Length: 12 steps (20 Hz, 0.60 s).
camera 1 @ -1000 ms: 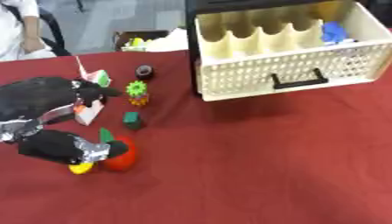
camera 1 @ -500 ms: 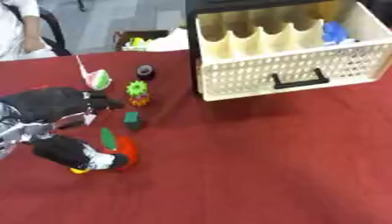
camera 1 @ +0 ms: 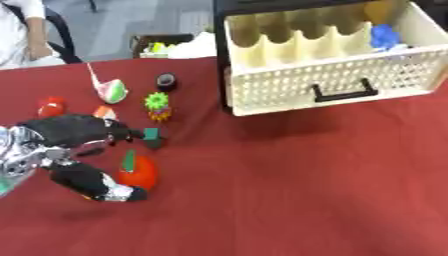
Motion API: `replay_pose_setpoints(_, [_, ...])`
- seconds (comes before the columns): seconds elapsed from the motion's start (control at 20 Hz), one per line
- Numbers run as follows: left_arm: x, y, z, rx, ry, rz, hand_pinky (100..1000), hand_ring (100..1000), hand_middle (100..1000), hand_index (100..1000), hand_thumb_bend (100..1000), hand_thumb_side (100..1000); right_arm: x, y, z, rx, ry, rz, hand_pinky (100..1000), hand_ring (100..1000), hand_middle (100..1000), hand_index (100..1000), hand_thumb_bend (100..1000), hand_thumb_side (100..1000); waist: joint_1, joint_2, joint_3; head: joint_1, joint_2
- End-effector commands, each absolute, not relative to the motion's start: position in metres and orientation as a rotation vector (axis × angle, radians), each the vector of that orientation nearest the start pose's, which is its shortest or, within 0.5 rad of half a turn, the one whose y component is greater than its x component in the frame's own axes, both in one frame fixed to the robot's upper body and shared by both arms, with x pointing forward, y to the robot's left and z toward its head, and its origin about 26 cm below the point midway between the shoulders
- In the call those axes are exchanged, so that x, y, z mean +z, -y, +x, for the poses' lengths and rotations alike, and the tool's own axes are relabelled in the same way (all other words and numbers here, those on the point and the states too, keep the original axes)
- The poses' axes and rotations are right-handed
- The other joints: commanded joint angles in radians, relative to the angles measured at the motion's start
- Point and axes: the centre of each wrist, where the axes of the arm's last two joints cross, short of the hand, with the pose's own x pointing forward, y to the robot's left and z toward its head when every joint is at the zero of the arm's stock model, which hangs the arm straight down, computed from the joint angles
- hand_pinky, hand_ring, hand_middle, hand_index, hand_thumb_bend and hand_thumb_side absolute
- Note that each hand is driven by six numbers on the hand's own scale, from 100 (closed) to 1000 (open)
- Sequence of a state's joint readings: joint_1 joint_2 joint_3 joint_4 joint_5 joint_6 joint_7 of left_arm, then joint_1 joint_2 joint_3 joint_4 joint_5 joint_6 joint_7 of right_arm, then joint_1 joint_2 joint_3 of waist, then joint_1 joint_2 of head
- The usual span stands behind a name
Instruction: Pick up objects from table and place into drawer.
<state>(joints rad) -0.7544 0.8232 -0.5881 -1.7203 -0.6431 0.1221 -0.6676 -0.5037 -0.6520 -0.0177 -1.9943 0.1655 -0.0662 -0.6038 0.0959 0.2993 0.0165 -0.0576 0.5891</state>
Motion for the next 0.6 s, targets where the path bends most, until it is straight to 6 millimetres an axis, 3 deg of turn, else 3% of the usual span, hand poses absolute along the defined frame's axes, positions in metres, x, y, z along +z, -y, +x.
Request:
replay_pose_setpoints(0.05, [0.240,-0.227,0.359,-1.941,1.221,0.850,645,731,802,1000,612,903,0.301,0.288,0.300,-0.026,-3.274,1.021,447,466,407,771,100,445,-0.004,-0.015,-0.001,0.004,-0.008])
replay_pose_setpoints(0.6, [0.224,-0.235,0.376,-1.910,1.180,0.884,585,680,781,1000,565,871,0.301,0.288,0.301,-0.024,-3.284,1.008,451,465,403,769,100,446,-0.008,-0.009,-0.006,0.013,-0.014])
